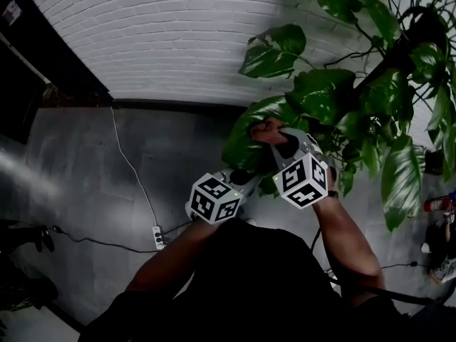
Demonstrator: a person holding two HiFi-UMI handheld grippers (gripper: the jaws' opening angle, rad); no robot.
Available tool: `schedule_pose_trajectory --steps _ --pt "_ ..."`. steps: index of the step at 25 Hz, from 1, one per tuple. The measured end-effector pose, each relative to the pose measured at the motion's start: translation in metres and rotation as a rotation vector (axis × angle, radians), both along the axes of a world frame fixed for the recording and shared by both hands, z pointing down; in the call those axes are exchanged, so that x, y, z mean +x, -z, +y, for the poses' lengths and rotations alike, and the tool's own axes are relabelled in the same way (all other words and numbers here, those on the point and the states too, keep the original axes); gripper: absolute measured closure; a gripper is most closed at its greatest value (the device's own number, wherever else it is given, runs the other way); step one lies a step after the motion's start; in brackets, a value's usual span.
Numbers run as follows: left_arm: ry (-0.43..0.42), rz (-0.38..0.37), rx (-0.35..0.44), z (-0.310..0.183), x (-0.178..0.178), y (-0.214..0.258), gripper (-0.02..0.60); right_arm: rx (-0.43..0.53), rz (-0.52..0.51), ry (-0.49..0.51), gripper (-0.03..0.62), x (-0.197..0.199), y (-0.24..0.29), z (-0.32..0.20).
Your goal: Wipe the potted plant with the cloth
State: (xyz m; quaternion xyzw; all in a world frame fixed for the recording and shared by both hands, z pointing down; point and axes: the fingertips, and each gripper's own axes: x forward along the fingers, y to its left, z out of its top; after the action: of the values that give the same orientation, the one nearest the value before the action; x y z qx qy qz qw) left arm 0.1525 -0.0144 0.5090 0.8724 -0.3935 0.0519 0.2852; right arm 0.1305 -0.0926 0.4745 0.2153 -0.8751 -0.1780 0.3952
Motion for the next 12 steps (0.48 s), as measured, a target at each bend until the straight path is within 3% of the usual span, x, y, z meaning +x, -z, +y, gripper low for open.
schedule_pose_trajectory --steps 12 --pt "-0.008 -0.1 0.033 0.001 0.0 -0.005 0.563 -0.087 0.017 0.125 0.525 -0.019 -0.008 0.049"
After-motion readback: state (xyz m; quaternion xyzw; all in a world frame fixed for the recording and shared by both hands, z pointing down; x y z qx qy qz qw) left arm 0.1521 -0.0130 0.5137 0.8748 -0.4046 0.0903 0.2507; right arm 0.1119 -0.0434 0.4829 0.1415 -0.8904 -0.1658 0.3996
